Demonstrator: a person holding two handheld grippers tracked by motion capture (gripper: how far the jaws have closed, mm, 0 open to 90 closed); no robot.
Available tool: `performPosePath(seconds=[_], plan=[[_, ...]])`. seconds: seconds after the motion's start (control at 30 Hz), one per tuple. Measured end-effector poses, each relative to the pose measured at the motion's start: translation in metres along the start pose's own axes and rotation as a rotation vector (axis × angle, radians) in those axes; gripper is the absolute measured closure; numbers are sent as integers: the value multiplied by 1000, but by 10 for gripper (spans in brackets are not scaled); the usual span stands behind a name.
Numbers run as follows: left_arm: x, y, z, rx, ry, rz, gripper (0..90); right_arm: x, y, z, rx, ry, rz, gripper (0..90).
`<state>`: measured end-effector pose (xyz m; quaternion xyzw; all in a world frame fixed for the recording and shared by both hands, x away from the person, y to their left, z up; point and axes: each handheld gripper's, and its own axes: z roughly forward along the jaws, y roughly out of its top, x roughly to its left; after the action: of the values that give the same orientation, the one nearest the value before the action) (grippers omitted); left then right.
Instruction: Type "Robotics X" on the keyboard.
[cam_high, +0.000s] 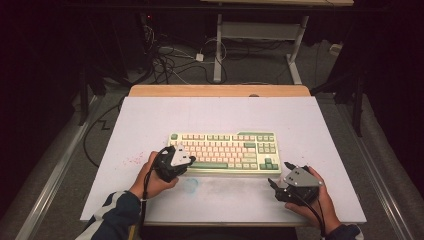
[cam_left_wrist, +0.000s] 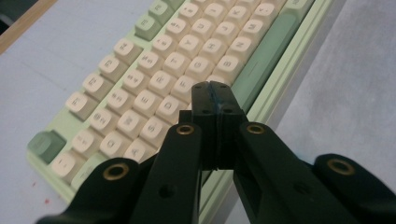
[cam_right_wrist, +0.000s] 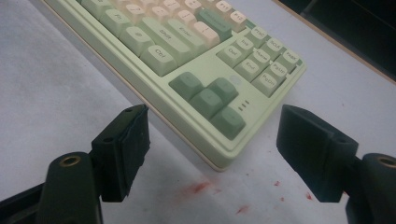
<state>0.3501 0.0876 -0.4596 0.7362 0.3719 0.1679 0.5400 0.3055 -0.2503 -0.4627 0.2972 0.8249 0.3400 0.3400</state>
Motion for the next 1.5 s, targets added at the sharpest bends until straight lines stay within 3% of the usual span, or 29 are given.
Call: performPosePath(seconds=[0.47,0.8,0.97,1.13,1.33,1.5], plan=[[-21,0,30,76,-45,47,871,0,-1,1,7,3,-6,270],[-16,-2,28,86,-34,49,858,0,-1,0,8,8,-8,271],[-17,-7,29,110,-39,71,861,1,-1,0,11,10,-11,272],[-15,-5,26,84,-25,69,844,0,-1,0,10,6,-9,272],[-19,3,18,33,-39,74,828,0,-1,0,9,6,-11,272],[-16,8,13,2,-25,82,768,0,-1,0,9,5,-13,272]])
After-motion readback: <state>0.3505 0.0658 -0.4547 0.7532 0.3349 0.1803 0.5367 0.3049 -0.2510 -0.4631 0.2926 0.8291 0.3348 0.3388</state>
